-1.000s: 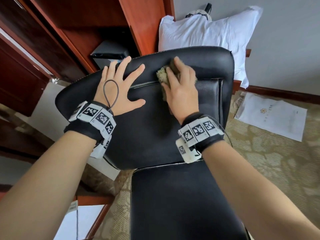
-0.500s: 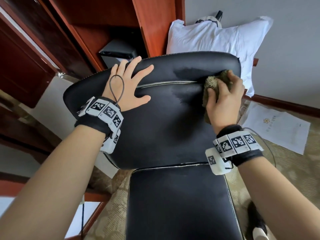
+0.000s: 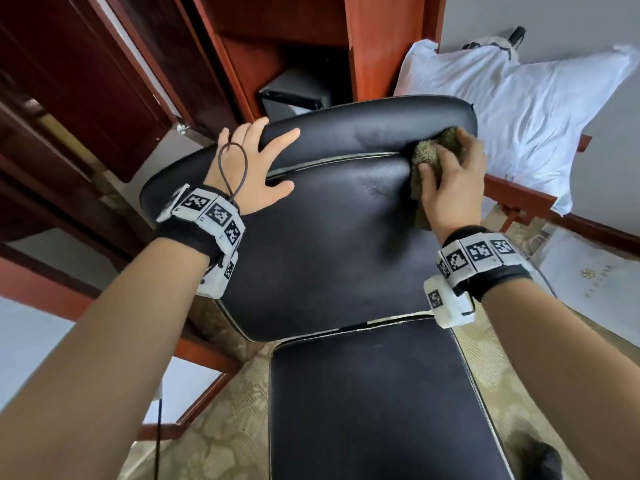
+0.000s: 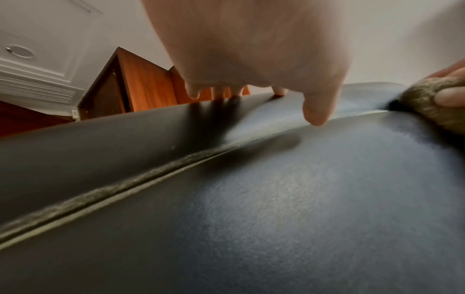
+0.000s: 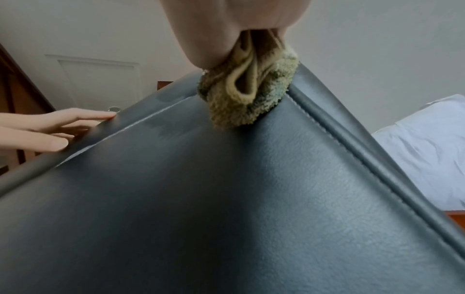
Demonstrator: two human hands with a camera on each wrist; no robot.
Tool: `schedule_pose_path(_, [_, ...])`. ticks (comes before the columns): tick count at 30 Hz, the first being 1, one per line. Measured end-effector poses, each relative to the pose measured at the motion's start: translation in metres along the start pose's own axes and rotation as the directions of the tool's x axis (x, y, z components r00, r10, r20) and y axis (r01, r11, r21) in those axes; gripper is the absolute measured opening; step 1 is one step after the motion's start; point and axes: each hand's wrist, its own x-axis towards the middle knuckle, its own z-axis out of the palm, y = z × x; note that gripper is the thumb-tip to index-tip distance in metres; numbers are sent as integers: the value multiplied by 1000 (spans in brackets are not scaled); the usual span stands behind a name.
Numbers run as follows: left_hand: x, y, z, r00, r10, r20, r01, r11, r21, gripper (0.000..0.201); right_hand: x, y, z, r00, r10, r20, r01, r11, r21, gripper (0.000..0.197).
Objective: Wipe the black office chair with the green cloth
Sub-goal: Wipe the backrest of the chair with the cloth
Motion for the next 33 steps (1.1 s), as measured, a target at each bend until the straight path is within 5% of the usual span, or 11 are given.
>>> schedule_pose_path(7, [-16, -14, -9, 994, -79, 82, 77, 996, 34, 77, -9, -18, 21, 996, 24, 89, -18, 998, -66, 53])
schedule_pose_path(21, [-76, -41, -19, 931, -301, 205, 281, 952, 122, 92, -8, -87, 56, 970, 61, 237, -68, 997, 21, 41])
schedule_pose_path(24, [-90, -38, -19, 910, -363, 202, 338, 929, 149, 96, -27, -123, 76, 960, -74, 270, 44, 992, 117, 36])
schedule_pose_path(29, [-108, -44, -18, 895, -404, 188, 376, 911, 170, 98, -43, -148, 90, 857, -375, 353, 347, 927, 143, 33])
schedule_pose_path(31, [-112, -46, -18, 898, -402, 179, 376, 913, 161, 98, -31, -133, 87, 861, -392, 324, 384, 919, 92, 37])
schedule_pose_path(33, [-113, -48, -19, 900, -398, 176, 374, 915, 152, 96, -19, -114, 82, 911, -279, 303, 283, 959, 32, 34])
